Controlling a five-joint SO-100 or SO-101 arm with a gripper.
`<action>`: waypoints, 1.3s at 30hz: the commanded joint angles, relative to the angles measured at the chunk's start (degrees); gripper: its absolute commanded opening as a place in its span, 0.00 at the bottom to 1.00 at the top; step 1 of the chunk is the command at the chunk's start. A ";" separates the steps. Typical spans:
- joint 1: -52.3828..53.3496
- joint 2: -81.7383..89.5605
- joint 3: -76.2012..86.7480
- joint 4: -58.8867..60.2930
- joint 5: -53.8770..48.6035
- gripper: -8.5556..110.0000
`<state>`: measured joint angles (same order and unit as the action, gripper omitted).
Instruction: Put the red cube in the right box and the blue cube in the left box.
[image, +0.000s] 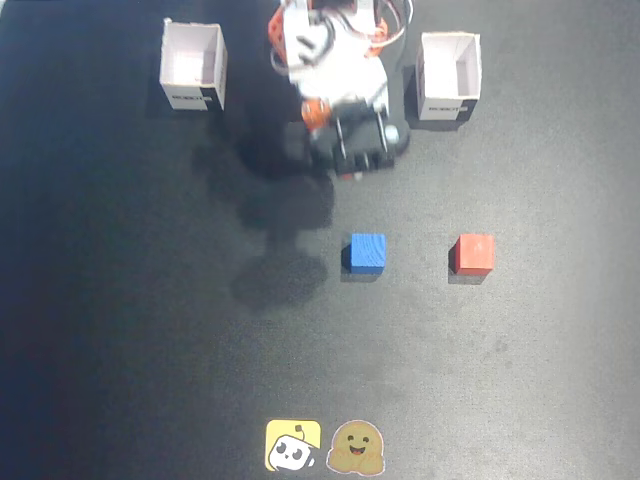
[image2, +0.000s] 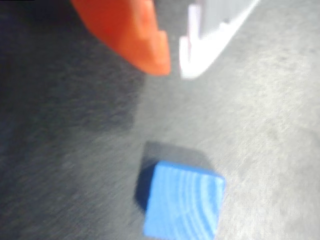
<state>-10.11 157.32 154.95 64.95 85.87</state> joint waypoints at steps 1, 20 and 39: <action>-2.55 -4.04 -5.71 -0.97 3.34 0.07; -16.08 -20.83 -14.06 -8.79 19.86 0.16; -24.43 -39.02 -20.21 -21.36 30.50 0.21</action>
<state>-33.93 120.32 139.57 45.18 115.49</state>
